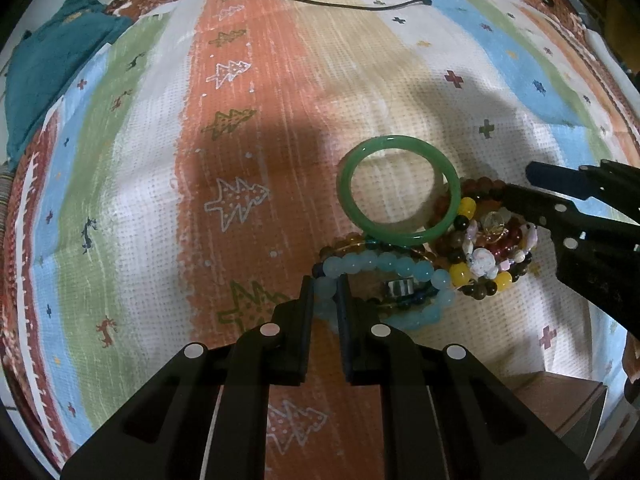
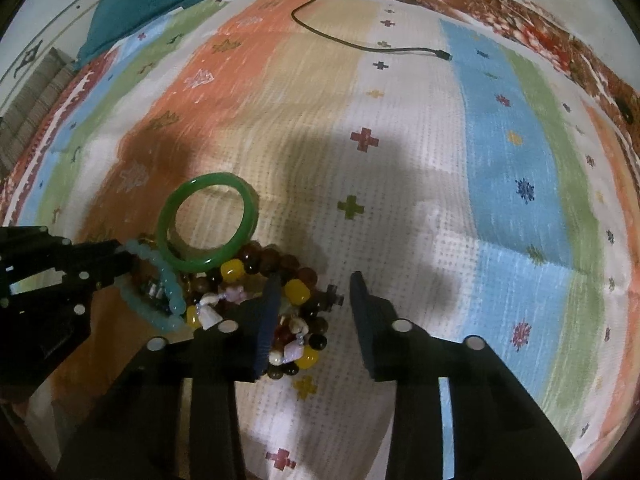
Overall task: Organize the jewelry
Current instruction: 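Grasp the light blue bead bracelet with the left tool while the right tool grasps the yellow-and-black bead bracelet, then lift both held bracelets and carry them toward the silver tin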
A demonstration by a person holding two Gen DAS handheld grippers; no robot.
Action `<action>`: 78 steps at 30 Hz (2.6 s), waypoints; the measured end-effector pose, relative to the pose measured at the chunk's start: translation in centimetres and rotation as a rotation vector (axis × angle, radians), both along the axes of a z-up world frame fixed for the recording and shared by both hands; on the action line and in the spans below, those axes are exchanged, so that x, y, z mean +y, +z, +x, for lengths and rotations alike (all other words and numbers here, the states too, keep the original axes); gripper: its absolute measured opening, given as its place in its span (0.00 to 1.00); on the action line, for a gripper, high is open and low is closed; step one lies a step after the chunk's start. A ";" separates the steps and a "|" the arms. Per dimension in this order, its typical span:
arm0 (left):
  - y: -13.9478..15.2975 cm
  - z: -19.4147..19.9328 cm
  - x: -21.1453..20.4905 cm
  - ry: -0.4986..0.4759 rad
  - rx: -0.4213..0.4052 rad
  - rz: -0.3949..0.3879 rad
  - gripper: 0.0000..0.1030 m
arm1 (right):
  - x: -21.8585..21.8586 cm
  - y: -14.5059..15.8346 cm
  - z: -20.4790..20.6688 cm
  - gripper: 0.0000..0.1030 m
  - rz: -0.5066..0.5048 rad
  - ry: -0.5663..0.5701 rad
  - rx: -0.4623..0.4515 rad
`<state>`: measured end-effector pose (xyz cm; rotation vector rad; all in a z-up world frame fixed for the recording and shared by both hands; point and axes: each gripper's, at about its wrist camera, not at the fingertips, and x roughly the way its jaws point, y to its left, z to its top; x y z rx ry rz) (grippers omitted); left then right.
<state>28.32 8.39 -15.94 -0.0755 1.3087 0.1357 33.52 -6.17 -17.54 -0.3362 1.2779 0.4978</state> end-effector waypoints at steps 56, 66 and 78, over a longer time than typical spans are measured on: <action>9.2 -5.3 -2.0 0.001 -0.203 -0.064 0.11 | -3.0 9.6 -6.5 0.12 0.109 -0.045 -0.145; 10.1 -6.6 -2.5 0.004 -0.230 -0.070 0.11 | -3.8 10.5 -8.4 0.12 0.115 -0.079 -0.181; 12.5 -9.4 -4.0 -0.024 -0.306 -0.094 0.11 | -4.7 13.0 -11.0 0.12 0.197 -0.096 -0.223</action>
